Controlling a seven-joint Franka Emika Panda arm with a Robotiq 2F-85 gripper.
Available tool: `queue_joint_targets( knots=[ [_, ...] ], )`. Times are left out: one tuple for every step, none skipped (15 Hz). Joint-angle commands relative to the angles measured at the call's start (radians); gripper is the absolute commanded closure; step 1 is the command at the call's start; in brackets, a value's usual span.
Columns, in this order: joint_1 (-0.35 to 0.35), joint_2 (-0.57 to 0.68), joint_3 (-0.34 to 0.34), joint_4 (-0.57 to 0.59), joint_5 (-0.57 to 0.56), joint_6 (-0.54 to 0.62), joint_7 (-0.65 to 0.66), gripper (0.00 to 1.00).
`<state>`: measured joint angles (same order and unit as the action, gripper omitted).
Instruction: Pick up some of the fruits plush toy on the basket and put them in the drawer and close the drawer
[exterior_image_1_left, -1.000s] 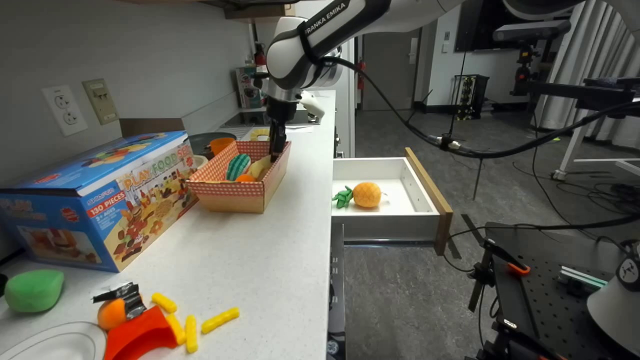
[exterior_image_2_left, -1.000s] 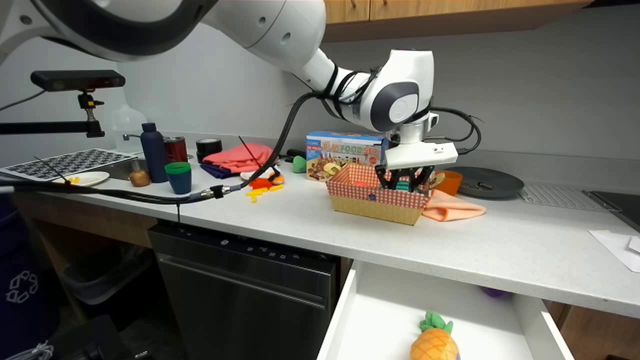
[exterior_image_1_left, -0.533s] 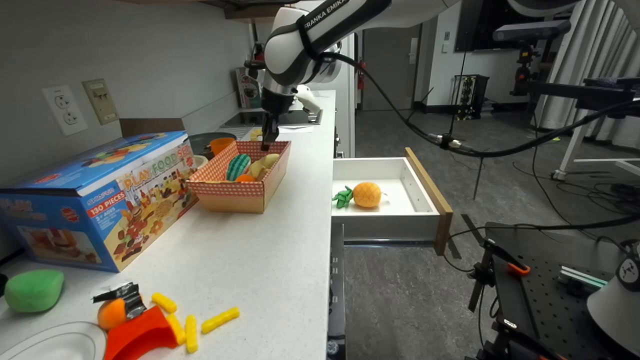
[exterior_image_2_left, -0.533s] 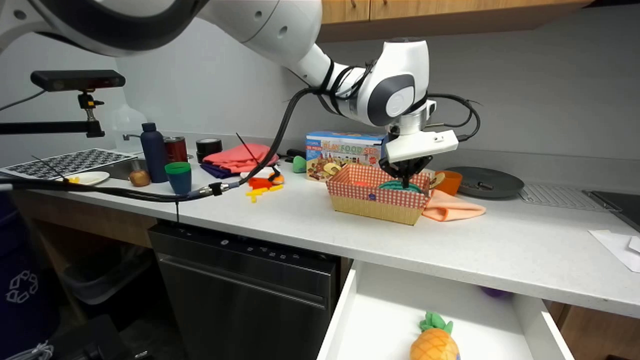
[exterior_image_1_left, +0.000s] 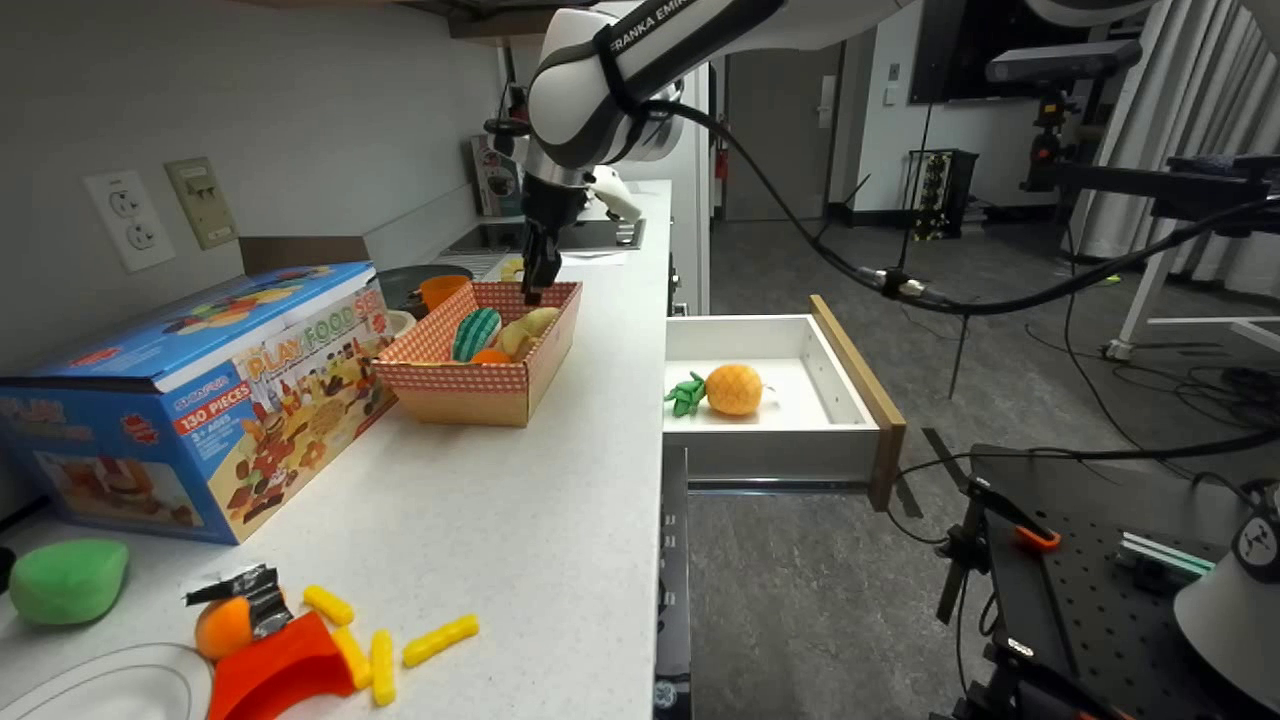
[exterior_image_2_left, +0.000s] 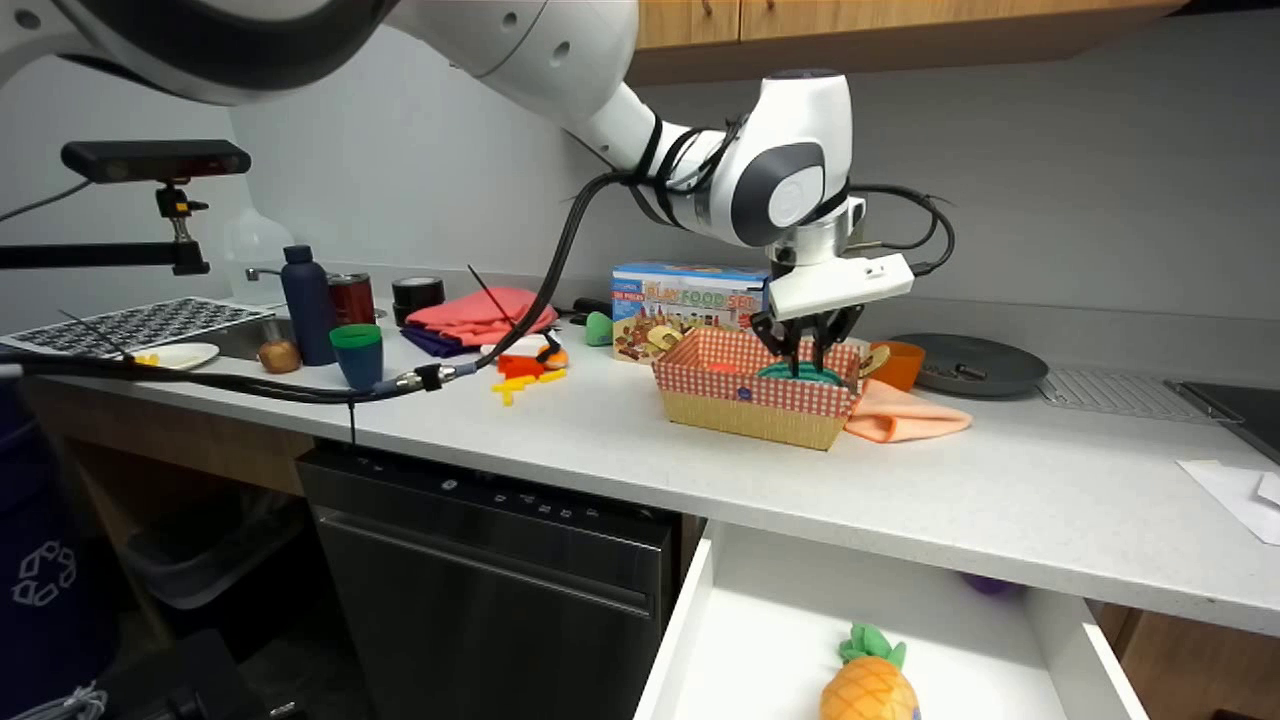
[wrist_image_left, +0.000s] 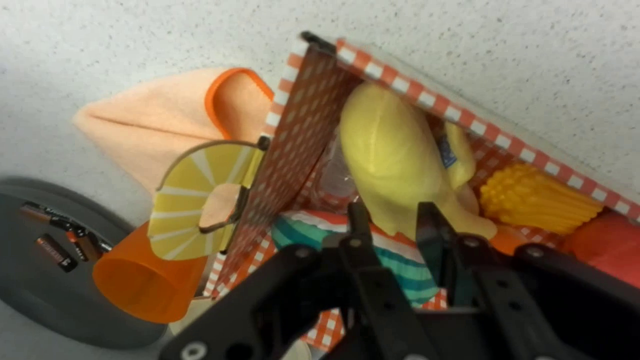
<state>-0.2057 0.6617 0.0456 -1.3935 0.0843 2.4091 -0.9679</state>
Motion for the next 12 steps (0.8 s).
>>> queue_joint_targets(
  knots=[
    [-0.009,0.001,0.011,0.002,-0.01,-0.016,0.005,0.62],
    [-0.009,0.001,0.011,0.002,-0.01,-0.021,0.005,0.53],
    [-0.009,0.001,0.011,0.001,-0.01,-0.023,0.005,0.52],
    [-0.009,0.001,0.011,0.001,-0.01,-0.023,0.005,0.52],
    [-0.009,0.001,0.011,0.001,-0.01,-0.024,0.005,0.52],
    [-0.009,0.001,0.011,0.001,-0.01,-0.024,0.005,0.52],
    [-0.009,0.001,0.011,0.001,-0.01,-0.024,0.005,0.52],
    [-0.009,0.001,0.011,0.001,-0.01,-0.024,0.005,0.52],
    [-0.009,0.001,0.011,0.001,-0.01,-0.024,0.005,0.52],
    [-0.009,0.001,0.011,0.001,-0.01,-0.024,0.005,0.52],
    [-0.009,0.001,0.011,0.001,-0.01,-0.024,0.005,0.52],
    [-0.009,0.001,0.011,0.001,-0.01,-0.024,0.005,0.52]
  ],
)
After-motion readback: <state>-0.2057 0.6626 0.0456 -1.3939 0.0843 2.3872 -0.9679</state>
